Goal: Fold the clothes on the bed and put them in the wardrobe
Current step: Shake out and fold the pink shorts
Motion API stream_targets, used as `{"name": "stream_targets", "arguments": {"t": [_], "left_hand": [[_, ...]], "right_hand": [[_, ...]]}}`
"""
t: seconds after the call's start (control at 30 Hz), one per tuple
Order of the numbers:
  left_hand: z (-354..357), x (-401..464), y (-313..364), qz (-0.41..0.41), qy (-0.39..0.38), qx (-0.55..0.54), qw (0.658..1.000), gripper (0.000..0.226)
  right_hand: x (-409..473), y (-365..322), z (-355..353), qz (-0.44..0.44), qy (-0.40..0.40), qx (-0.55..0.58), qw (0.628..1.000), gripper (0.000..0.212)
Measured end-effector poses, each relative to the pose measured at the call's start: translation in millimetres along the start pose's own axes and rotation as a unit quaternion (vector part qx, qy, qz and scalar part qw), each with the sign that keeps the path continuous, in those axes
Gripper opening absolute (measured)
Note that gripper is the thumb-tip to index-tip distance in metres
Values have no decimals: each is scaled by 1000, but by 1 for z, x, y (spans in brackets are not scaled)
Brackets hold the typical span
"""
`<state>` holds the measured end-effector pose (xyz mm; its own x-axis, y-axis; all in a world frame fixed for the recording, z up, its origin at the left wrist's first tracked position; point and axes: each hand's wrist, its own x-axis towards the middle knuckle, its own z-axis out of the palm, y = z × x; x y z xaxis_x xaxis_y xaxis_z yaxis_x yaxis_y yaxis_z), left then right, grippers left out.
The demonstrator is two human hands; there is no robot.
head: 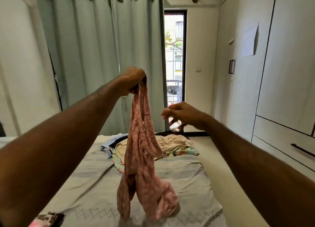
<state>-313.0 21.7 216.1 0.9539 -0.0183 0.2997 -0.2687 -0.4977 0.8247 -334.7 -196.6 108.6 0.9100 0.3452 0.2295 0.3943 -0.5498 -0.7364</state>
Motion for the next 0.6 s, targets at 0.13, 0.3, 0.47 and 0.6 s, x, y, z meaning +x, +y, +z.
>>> {"name": "stream_targets", "arguments": {"t": [0.13,0.3,0.47,0.6], "left_hand": [[9,-4,7,30,5,41,999,14],[2,-2,12,28,39,12,999,16],[-13,-4,11,27,50,-31,998,26],[-22,-1,1,20,72,-42,996,27]], "right_hand": [[9,-40,28,-70,15,90,993,30],[18,-26,42,-120,130,-35,984,23],[8,19,57,-92,89,-50,991,28],[4,32,55,-7,113,154,982,24]]}}
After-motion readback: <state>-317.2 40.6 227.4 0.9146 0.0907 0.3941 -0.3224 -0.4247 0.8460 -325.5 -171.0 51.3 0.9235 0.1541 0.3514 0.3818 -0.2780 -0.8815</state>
